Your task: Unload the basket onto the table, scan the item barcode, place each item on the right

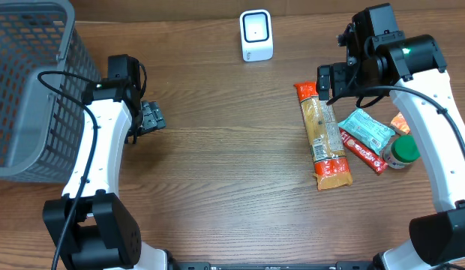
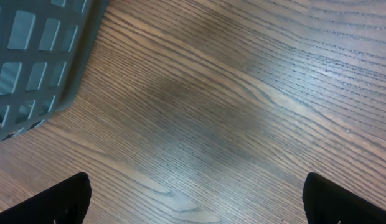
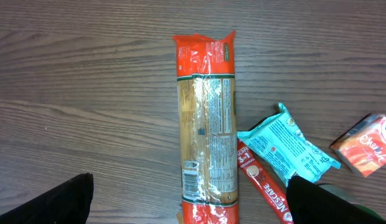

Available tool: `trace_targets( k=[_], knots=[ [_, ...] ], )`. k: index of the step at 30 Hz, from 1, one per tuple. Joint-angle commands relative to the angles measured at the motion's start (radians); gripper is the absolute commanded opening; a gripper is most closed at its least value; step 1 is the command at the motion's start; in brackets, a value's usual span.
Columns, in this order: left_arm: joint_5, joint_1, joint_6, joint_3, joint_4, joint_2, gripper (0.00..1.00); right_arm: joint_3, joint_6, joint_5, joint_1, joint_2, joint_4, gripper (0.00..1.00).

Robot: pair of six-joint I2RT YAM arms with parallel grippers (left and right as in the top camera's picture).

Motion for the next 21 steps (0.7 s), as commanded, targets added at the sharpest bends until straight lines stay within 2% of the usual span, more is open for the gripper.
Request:
trace_targets(
  k=[1, 8, 21],
  knots=[
    [-0.006, -0.007, 0.011, 0.018, 0.0, -0.019, 1.0, 0.0, 0.003, 0.008, -0.008, 0.014, 0.011, 1.0],
    [-0.006, -0.007, 0.011, 0.018, 0.0, -0.019, 1.0, -0.001, 0.003, 0.008, 0.006, -0.054, 0.012, 1.0],
    [-0.006, -0.007, 0.011, 0.018, 0.0, -0.019, 1.0, -0.002, -0.003, 0.053, 0.012, -0.467, 0.012, 1.0]
  ],
)
